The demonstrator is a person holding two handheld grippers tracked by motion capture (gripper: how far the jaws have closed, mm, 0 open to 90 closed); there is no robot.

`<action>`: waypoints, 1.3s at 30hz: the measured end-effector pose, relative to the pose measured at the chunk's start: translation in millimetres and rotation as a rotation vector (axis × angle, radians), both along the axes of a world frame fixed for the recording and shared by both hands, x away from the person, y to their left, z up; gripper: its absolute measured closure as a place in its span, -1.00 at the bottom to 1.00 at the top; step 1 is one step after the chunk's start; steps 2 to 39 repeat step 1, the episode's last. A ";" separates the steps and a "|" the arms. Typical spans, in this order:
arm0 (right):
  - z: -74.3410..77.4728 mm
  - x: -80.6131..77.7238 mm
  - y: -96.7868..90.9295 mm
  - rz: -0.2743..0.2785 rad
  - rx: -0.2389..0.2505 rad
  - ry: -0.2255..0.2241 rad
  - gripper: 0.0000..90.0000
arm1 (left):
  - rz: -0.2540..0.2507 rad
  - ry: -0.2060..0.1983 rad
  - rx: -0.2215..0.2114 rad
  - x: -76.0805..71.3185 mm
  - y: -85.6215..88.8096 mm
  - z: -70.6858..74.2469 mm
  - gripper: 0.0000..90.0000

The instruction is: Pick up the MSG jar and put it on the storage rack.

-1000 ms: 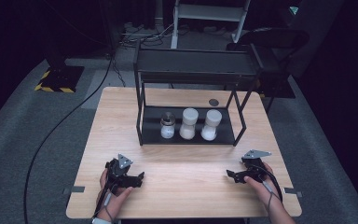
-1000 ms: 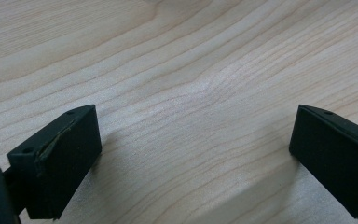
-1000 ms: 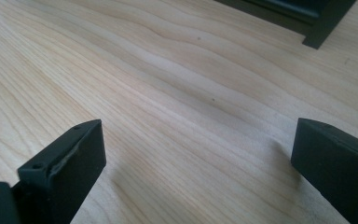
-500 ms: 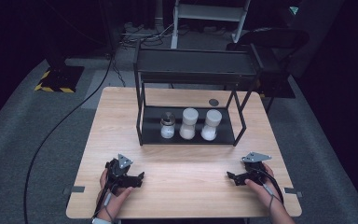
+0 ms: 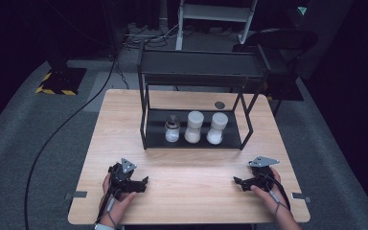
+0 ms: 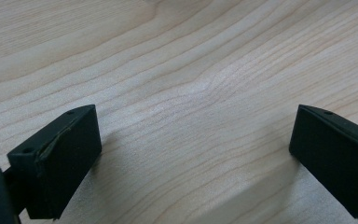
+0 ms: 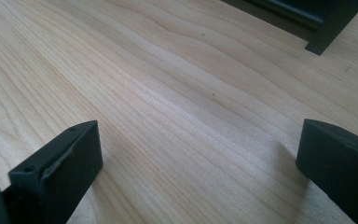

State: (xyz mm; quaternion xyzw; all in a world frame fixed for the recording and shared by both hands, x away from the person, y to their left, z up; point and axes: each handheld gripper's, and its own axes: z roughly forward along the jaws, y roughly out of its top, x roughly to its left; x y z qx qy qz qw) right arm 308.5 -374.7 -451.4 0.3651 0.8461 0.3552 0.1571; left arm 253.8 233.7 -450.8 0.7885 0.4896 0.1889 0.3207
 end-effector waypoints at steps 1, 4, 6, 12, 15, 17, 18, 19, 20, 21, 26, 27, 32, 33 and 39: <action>0.0 0.0 -0.1 0.000 0.001 0.000 -1.00 | 0.000 0.000 0.000 0.0 0.0 0.0 -0.95; 0.0 0.0 -0.1 0.000 0.001 0.000 -1.00 | 0.000 0.000 0.000 0.0 0.0 0.0 -0.95; 0.0 0.0 -0.1 0.000 0.001 0.000 -1.00 | 0.000 0.000 0.000 0.0 0.0 0.0 -0.95; 0.0 0.0 -0.1 0.000 0.001 0.000 -1.00 | 0.000 0.000 0.000 0.0 0.0 0.0 -0.95; 0.0 0.0 -0.1 0.000 0.001 0.000 -1.00 | 0.000 0.000 0.000 0.0 0.0 0.0 -0.95; 0.0 0.0 -0.1 0.000 0.001 0.000 -1.00 | 0.000 0.000 0.000 0.0 0.0 0.0 -0.95; 0.0 0.0 -0.1 0.000 0.001 0.000 -1.00 | 0.000 0.000 0.000 0.0 0.0 0.0 -0.95; 0.0 0.0 -0.1 0.000 0.001 0.000 -1.00 | 0.000 0.000 0.000 0.0 0.0 0.0 -0.95; 0.0 0.0 -0.1 0.000 0.001 0.000 -1.00 | 0.000 0.000 0.000 0.0 0.0 0.0 -0.95; 0.0 0.0 -0.1 0.000 0.001 0.000 -1.00 | 0.000 0.000 0.000 0.0 0.0 0.0 -0.95; 0.0 0.0 -0.1 0.000 0.001 0.000 -1.00 | 0.000 0.000 0.000 0.0 0.0 0.0 -0.95; 0.0 0.0 -0.1 0.000 0.001 0.000 -1.00 | 0.000 0.000 0.000 0.0 0.0 0.0 -0.95; 0.0 0.0 -0.1 0.000 0.001 0.000 -1.00 | 0.000 0.000 0.000 0.0 0.0 0.0 -0.95; 0.0 0.0 -0.1 0.000 0.001 0.000 -1.00 | 0.000 0.000 0.000 0.0 0.0 0.0 -0.95; 0.0 0.0 -0.1 0.000 0.001 0.000 -1.00 | 0.000 0.000 0.000 0.0 0.0 0.0 -0.95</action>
